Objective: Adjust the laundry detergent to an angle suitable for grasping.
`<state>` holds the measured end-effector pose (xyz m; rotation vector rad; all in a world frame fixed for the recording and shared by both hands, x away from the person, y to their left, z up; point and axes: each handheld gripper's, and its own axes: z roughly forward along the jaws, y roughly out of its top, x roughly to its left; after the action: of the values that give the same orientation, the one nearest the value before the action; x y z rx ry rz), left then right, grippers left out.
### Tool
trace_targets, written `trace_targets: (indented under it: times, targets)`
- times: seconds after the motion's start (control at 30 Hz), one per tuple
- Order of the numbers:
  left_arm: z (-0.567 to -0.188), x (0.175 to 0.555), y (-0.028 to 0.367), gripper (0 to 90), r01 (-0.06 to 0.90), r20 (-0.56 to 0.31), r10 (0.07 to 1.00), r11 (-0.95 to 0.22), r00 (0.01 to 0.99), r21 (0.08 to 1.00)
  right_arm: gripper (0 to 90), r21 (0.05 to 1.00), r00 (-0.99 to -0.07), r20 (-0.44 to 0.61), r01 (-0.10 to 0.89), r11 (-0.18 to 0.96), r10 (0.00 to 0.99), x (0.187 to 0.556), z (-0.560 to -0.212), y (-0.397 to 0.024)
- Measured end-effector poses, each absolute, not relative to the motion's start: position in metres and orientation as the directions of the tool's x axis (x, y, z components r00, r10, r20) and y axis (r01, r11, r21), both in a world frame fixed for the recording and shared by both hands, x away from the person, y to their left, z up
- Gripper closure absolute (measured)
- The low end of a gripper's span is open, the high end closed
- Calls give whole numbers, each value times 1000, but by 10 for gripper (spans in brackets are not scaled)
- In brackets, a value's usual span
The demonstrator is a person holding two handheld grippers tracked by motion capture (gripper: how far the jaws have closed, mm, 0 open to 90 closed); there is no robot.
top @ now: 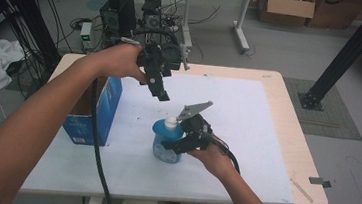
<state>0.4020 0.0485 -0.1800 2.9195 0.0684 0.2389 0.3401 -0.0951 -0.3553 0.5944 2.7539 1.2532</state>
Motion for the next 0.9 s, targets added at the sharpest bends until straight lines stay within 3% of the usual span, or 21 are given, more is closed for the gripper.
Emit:
trace_targets:
  times: [0.9]
  targets:
    - [-182,404,49,218,39,155,72,-977,985,210,414,748,-942,66,265,608,330,335,-353,-94]
